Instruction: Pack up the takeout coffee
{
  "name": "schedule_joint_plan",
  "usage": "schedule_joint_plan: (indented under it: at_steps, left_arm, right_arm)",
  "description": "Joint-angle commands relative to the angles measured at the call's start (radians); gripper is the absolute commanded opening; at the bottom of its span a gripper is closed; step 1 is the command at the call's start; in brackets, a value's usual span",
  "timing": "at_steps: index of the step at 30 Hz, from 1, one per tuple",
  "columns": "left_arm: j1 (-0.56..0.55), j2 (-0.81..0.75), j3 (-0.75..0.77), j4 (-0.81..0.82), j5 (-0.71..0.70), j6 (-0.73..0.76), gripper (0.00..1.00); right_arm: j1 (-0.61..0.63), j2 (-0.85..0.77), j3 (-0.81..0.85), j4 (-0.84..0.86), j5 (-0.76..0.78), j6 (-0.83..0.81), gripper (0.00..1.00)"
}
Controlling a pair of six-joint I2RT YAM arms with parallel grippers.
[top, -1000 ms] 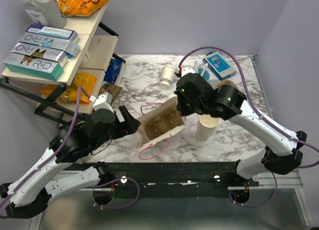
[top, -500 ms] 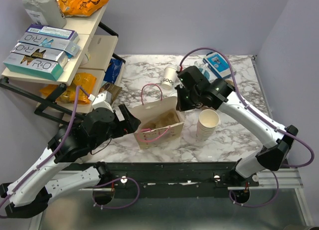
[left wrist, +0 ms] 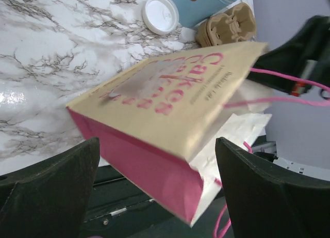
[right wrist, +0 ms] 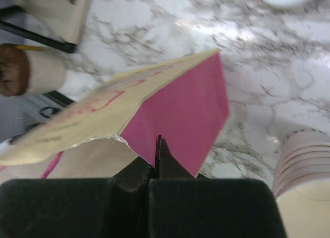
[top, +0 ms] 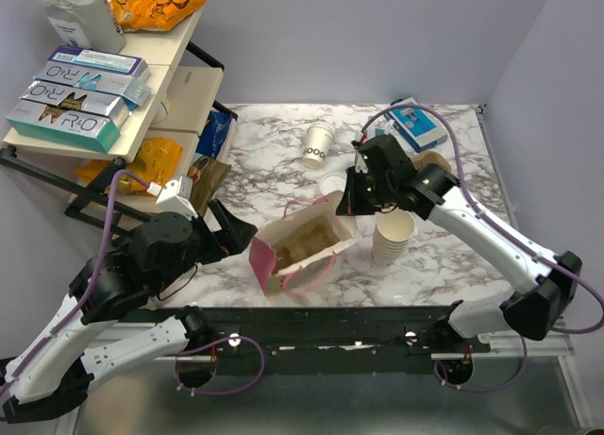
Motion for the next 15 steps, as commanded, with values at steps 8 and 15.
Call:
schedule_joint_plan:
  at_steps: [8, 15]
  left_arm:
    - [-0.001, 0.042, 0.007, -0.004, -0.052, 0.038, 0.99]
    - [-0.001, 0.003, -0.015, 0.059, -0.037, 0.107, 0.99]
  right_arm:
    - [-0.040, 0.106, 0.161, -0.017, -0.167, -0.118, 0.01]
    - [-0.029, 0.014, 0.125, 0.046, -0.255, -0.374, 0.01]
